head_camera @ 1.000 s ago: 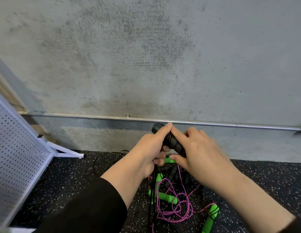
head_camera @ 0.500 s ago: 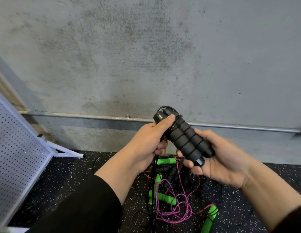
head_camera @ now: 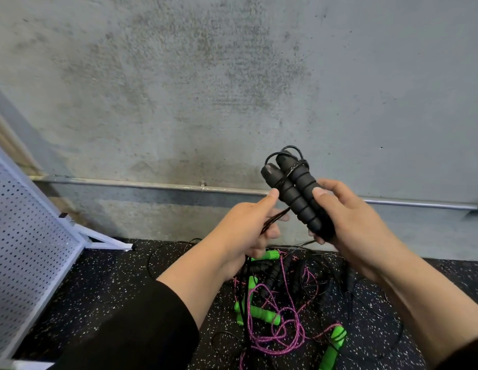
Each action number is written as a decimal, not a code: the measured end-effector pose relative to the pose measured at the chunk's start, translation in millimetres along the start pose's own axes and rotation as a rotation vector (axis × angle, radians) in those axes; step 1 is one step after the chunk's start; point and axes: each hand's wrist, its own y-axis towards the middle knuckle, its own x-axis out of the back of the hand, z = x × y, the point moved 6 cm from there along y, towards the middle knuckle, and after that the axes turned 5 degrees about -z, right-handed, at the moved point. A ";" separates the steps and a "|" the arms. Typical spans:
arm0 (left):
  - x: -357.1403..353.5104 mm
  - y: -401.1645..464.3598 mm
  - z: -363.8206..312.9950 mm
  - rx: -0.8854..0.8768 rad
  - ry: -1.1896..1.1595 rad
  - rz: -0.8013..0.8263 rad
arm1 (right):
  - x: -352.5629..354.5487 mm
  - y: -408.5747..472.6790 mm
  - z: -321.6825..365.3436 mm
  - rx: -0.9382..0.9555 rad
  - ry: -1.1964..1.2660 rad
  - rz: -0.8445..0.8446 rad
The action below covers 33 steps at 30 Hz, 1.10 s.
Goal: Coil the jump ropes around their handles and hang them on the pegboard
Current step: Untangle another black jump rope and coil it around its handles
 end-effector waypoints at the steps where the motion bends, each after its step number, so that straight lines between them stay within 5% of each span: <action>1: 1.1 0.3 0.5 0.025 -0.010 0.002 | 2.7 0.8 1.6 0.060 -0.177 -0.015; 4: 4.9 0.4 2.2 0.075 -0.045 -0.010 | 7.7 2.9 -0.3 0.153 -0.567 -0.061; 10: 4.8 1.2 6.9 0.119 -0.096 -0.027 | -16.3 -8.1 -5.7 0.349 -0.931 0.006; 18: 19.8 8.7 15.5 0.098 -0.146 -0.209 | -39.0 -23.4 0.2 0.573 -0.997 0.036; 22: 23.7 13.5 8.4 0.013 -0.130 -0.201 | -32.1 -19.2 -0.1 0.427 -0.636 0.034; 25: 16.9 11.2 1.2 -0.056 -0.103 -0.135 | -16.3 -7.9 -12.2 0.068 -0.116 -0.070; 29: 12.0 10.6 -0.2 -0.103 -0.096 -0.114 | -27.9 -14.9 -31.2 -0.438 0.377 0.198; 33: 13.9 11.0 -0.6 -0.116 -0.046 -0.096 | -30.5 -19.2 -32.8 -0.540 0.504 0.313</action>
